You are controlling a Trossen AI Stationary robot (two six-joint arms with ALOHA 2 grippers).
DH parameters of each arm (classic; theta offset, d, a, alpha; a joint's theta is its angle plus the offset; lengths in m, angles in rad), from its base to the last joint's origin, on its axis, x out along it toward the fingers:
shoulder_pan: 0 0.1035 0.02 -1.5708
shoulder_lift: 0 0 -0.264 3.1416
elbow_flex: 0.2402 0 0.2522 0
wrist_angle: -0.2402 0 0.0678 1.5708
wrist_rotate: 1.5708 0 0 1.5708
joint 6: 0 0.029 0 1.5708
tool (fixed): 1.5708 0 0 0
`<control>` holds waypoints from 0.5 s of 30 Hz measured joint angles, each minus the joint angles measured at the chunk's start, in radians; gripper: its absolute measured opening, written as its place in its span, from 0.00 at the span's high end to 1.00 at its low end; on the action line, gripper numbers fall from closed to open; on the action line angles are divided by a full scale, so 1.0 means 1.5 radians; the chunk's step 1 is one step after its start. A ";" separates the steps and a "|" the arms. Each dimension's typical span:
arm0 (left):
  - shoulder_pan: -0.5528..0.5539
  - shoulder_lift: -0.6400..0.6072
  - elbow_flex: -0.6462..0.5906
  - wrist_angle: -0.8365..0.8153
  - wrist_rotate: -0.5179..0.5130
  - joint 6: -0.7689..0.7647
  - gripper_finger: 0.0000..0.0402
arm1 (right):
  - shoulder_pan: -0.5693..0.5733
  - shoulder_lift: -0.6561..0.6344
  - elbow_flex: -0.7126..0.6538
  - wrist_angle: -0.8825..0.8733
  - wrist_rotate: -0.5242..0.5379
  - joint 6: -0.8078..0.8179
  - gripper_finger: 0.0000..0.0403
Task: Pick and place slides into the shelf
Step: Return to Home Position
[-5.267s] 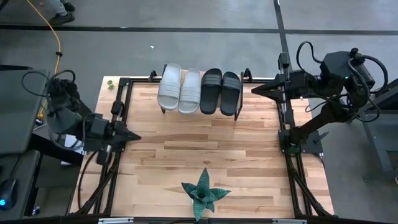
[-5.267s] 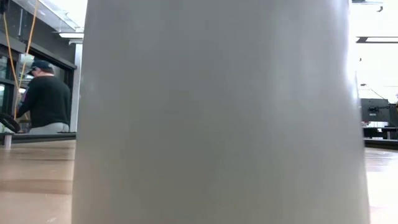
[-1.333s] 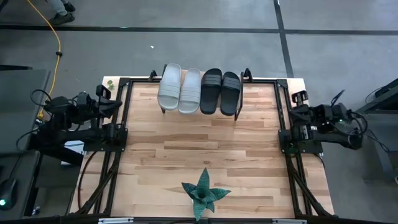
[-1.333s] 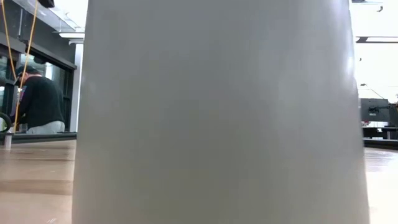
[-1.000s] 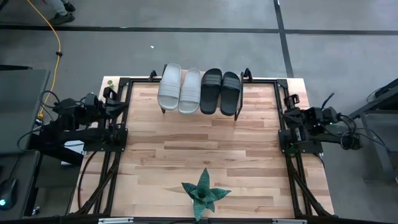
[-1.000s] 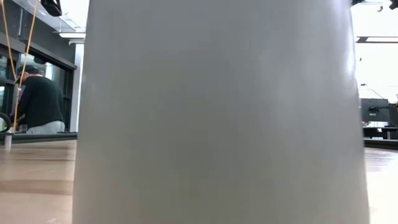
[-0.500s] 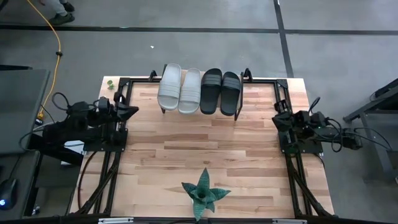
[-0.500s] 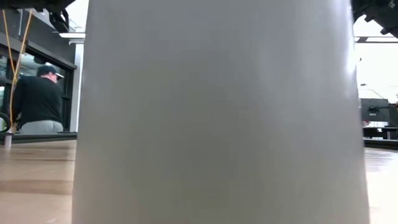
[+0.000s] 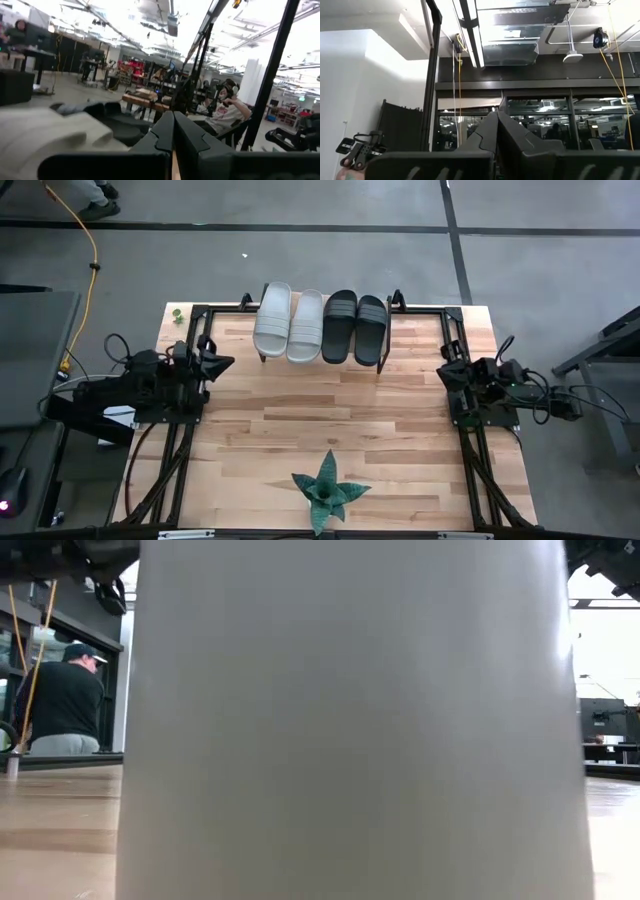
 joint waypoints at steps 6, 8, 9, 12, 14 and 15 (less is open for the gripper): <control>0.000 0.000 -0.047 0.044 0.003 -0.019 1.00 | 0.000 0.000 0.000 -0.018 0.000 0.000 1.00; 0.000 0.000 -0.062 0.055 0.003 -0.022 1.00 | 0.000 0.000 0.000 -0.023 0.000 0.000 1.00; 0.000 0.000 -0.068 0.062 0.003 -0.026 1.00 | 0.000 0.000 0.000 -0.023 0.000 0.000 1.00; 0.000 0.000 -0.092 0.088 0.005 -0.037 1.00 | 0.000 0.000 0.000 -0.023 0.000 0.000 1.00; 0.000 0.000 -0.106 0.101 0.010 -0.042 1.00 | 0.000 0.000 0.000 -0.027 0.000 0.000 1.00; 0.000 0.000 -0.114 0.109 0.011 -0.045 1.00 | 0.000 0.000 0.000 -0.030 0.000 0.000 1.00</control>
